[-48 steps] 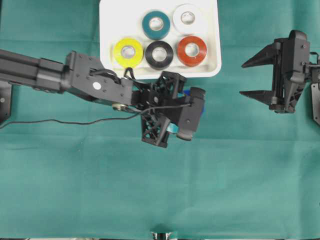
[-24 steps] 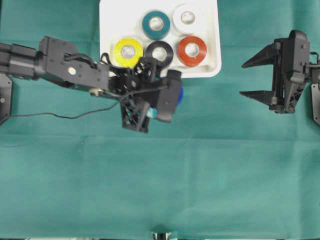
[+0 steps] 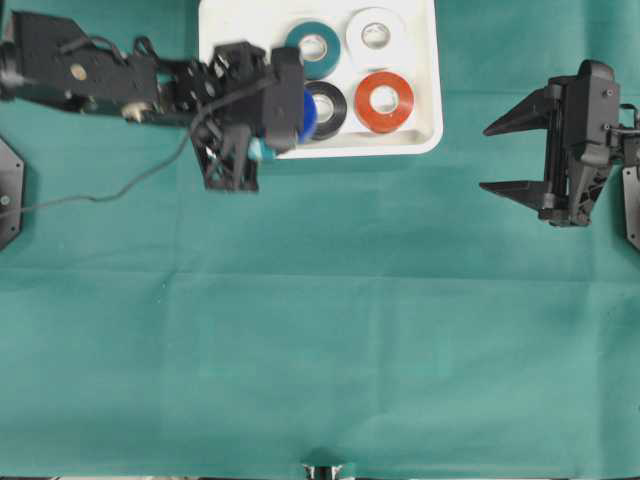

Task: Put the tape alternately from left to right into the white case.
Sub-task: 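Carry the blue roll into the tray's top-left corner and lower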

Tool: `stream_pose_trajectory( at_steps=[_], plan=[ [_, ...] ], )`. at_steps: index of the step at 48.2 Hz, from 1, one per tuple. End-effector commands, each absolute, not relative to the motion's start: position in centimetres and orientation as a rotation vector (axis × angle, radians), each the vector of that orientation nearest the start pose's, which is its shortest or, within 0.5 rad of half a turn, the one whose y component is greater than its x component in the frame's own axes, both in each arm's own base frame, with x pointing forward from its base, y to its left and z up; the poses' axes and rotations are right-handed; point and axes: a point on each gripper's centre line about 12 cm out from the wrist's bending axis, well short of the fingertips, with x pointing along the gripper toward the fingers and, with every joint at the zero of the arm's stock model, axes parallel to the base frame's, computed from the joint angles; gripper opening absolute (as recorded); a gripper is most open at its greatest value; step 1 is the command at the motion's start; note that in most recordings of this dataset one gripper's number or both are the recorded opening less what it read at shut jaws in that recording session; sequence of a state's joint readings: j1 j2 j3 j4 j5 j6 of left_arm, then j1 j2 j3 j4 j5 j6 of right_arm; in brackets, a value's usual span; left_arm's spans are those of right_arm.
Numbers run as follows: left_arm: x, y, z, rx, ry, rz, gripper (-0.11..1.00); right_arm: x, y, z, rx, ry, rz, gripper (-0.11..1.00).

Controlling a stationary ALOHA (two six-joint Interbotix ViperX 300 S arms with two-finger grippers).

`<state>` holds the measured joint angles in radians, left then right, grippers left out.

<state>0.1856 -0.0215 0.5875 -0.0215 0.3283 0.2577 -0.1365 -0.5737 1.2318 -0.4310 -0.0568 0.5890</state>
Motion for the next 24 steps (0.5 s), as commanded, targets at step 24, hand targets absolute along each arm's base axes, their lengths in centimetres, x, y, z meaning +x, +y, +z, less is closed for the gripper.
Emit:
stream_pose_trajectory(
  at_steps=[24],
  plan=[
    [34.9,13.9,17.5,0.056,0.903,0.243,0.27,22.3,-2.7,16.5,0.206,0.573,-0.151,0.81]
  ],
)
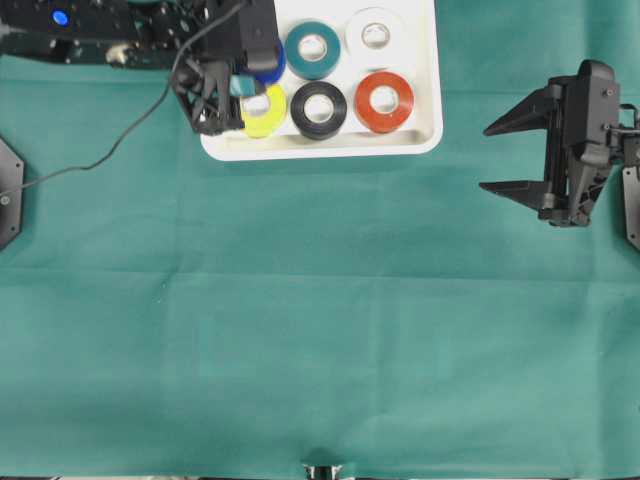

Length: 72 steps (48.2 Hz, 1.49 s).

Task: Put the tape alternately from left to right into the white case.
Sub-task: 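Carry the blue roll into the tray's top-left corner and lower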

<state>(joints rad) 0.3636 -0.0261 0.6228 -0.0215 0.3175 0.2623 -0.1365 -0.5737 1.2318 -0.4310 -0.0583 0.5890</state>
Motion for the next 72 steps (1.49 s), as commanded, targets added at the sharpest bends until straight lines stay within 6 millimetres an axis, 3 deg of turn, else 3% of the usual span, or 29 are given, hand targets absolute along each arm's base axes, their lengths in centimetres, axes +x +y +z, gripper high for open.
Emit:
stream_pose_trajectory(
  at_steps=[1,9,43,45,53,56,72],
  plan=[
    [34.8,14.2,17.4,0.054,0.903,0.248,0.27,22.3,-2.7,16.6,0.206,0.573,-0.152,0.81],
    [34.6,15.0,16.7,0.037,0.92,0.266,0.27,22.3,-2.7,16.5,0.206,0.575,-0.152,0.81],
    [34.4,14.9,16.0,0.025,0.936,0.267,0.28,22.3,-2.7,16.5,0.206,0.575,-0.152,0.81],
    [34.3,14.8,15.9,0.025,0.939,0.266,0.35,22.3,-2.7,16.6,0.206,0.572,-0.151,0.81],
    [34.2,14.7,15.8,0.025,0.944,0.264,0.83,22.3,-2.7,16.5,0.206,0.575,-0.152,0.81],
    [34.1,14.7,15.7,0.024,0.947,0.264,0.94,22.3,-2.7,16.5,0.206,0.575,-0.152,0.81],
    [34.1,14.6,16.1,0.027,0.935,0.264,0.95,22.3,-2.7,16.5,0.208,0.573,-0.152,0.81]
  ],
)
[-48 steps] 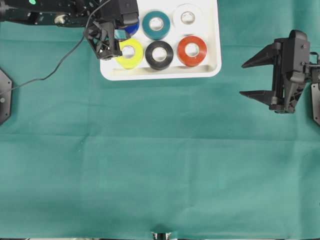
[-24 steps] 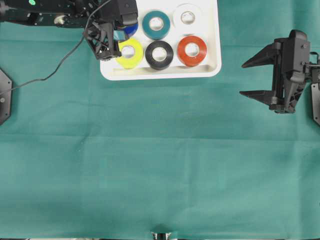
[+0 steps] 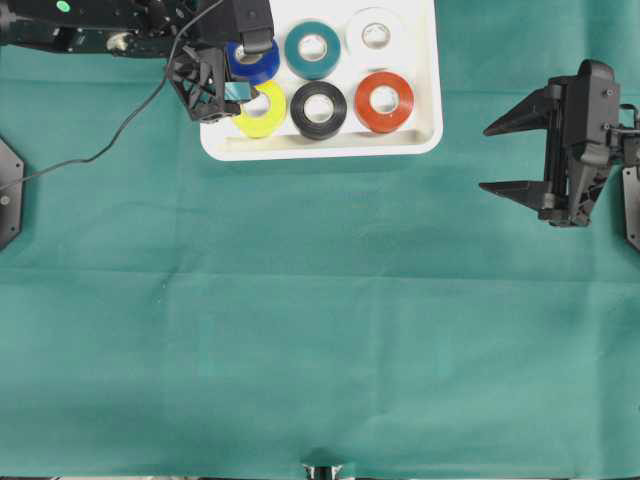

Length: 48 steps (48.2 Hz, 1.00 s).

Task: Put the tape alternately from left to right into the white case.
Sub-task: 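Carry the blue roll into the tray's top-left corner and lower, then release the blue roll and withdraw the left gripper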

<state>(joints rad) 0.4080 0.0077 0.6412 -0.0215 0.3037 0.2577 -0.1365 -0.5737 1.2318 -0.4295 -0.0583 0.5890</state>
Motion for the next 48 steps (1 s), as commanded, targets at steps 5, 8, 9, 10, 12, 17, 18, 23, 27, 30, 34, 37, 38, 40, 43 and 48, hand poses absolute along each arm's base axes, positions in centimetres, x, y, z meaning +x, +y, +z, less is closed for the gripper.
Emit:
stream_pose_trajectory(
  at_steps=[5,8,9,10,12,17,18,23,27,30,34,37,38,40,43,48],
  plan=[
    [34.2,14.3,16.3,0.029,0.931,0.257,0.95,22.3,-2.7,16.6,0.206,0.573,-0.152,0.81],
    [34.2,13.8,16.5,0.036,0.925,0.247,0.95,22.3,-2.7,16.5,0.206,0.575,-0.152,0.81],
    [34.2,13.7,16.6,0.038,0.924,0.244,0.95,22.3,-2.7,16.5,0.206,0.575,-0.152,0.81],
    [34.2,13.5,16.6,0.04,0.923,0.24,0.95,22.3,-2.7,16.6,0.206,0.573,-0.152,0.81],
    [34.2,13.0,16.8,0.044,0.919,0.231,0.95,22.3,-2.7,16.6,0.206,0.572,-0.151,0.81],
    [34.0,11.9,17.2,0.059,0.911,0.207,0.95,22.3,-2.7,16.6,0.206,0.573,-0.152,0.81],
    [34.0,11.7,17.3,0.062,0.907,0.201,0.95,22.3,-2.7,16.5,0.208,0.573,-0.152,0.81],
    [33.8,10.3,17.8,0.077,0.895,0.171,0.95,22.3,-2.7,16.5,0.206,0.575,-0.152,0.81],
    [33.5,8.9,18.1,0.088,0.885,0.143,0.95,22.3,-2.7,16.5,0.206,0.573,-0.151,0.81],
    [33.4,8.0,18.4,0.091,0.875,0.125,0.95,22.3,-2.7,16.6,0.206,0.573,-0.152,0.81],
    [33.2,7.0,18.5,0.087,0.869,0.107,0.95,22.3,-2.7,16.6,0.208,0.572,-0.152,0.81],
    [32.9,6.3,18.4,0.085,0.869,0.093,0.95,22.3,-2.7,16.5,0.206,0.575,-0.152,0.81],
    [32.9,6.0,18.5,0.083,0.867,0.088,0.95,22.3,-2.7,16.6,0.206,0.573,-0.152,0.81],
    [32.7,5.5,18.4,0.082,0.868,0.078,0.95,22.3,-2.7,16.5,0.206,0.575,-0.152,0.81],
    [32.5,4.5,18.4,0.078,0.867,0.06,0.95,22.3,-2.7,16.6,0.208,0.572,-0.152,0.81],
    [32.2,2.9,18.4,0.061,0.864,0.032,0.95,22.3,-2.7,16.6,0.208,0.572,-0.152,0.81]
  ],
)
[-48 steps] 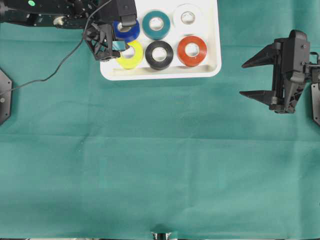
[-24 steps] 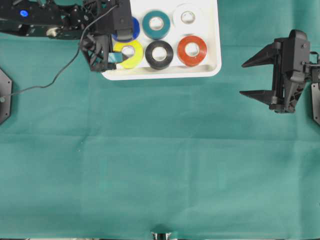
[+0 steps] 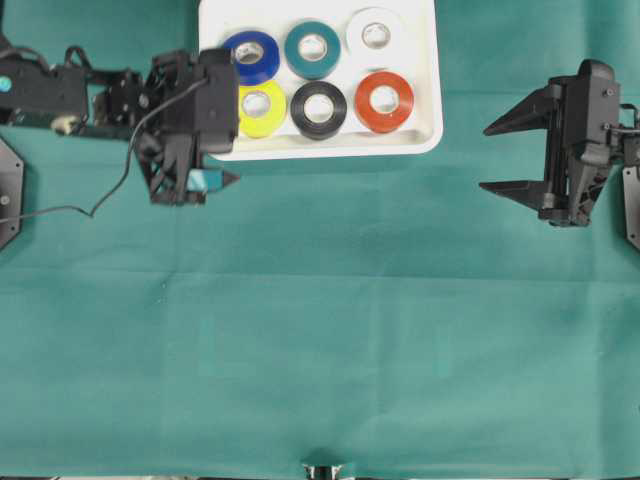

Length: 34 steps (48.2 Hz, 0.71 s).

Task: Put the tape alternately from left to right into the white case.
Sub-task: 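Release the blue roll and withdraw the left gripper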

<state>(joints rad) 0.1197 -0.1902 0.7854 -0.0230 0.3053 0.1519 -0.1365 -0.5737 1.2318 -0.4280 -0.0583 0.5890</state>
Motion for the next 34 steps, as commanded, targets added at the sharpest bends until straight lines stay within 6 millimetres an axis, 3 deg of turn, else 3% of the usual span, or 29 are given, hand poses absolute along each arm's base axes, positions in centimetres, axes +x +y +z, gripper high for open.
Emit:
stream_pose_trajectory(
  at_steps=[1,12,34],
  plan=[
    [32.2,2.7,18.4,0.059,0.861,0.028,0.95,22.3,-2.7,16.6,0.208,0.572,-0.152,0.81],
    [31.4,0.7,18.8,0.027,0.845,-0.001,0.95,22.3,-2.7,16.6,0.207,0.571,-0.15,0.81],
    [29.3,0.0,18.2,0.016,0.804,-0.013,0.95,22.2,-2.6,16.4,0.208,0.567,-0.144,0.81]
  ],
)
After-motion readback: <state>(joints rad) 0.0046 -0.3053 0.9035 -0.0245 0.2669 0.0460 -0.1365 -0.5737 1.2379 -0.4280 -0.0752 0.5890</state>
